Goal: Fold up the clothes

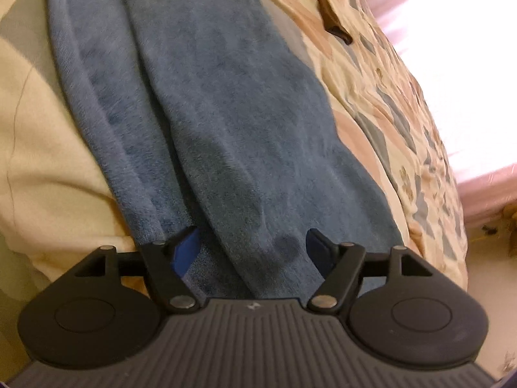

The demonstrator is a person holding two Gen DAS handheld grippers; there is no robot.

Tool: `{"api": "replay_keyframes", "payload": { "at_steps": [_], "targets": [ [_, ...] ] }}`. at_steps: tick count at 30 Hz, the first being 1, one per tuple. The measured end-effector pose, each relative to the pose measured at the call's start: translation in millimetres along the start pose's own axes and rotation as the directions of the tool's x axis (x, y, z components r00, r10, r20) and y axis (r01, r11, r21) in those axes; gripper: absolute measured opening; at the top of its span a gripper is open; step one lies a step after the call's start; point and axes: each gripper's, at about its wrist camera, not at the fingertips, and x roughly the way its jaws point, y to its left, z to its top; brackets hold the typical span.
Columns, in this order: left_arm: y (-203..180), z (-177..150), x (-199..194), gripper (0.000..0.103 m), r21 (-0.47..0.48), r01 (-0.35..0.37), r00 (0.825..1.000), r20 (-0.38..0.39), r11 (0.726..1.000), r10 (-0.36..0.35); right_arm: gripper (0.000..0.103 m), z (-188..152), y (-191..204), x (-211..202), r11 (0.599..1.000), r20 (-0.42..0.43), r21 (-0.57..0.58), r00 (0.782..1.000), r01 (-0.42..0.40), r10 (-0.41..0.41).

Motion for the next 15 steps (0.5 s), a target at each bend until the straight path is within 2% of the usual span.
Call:
{"api": "replay_keyframes", "payload": {
  "at_steps": [1,5,7,10,15],
  "targets": [
    [2,1,2,0.064,-0.02,0.007,1.0,0.004,1.0,-0.007,0.027,0,0,0,1.0,0.0,0.002,1.0,0.001,-0.001],
    [8,10,0,0.017,-0.048,0.022,1.0,0.007,0.999,-0.022,0.027,0,1,-1,1.0,0.006,-0.006,1.0,0.001,-0.001],
    [10,17,-6,0.006,-0.052,0.053,0.999,0.006,0.997,-0.052,0.024,1,2,-3,1.0,0.008,-0.015,1.0,-0.001,0.001],
    [-8,21,-21,0.003,0.068,0.051,0.998,0.021,0.996,-0.053,0.016,2,6,-8,0.999,0.013,-0.044,1.0,-0.008,0.008],
    [-35,24,-61,0.002,0.231,0.066,0.996,0.038,0.971,-0.076,0.009,4,26,-26,0.986,0.041,-0.168,0.999,-0.015,0.022]
  ]
}}
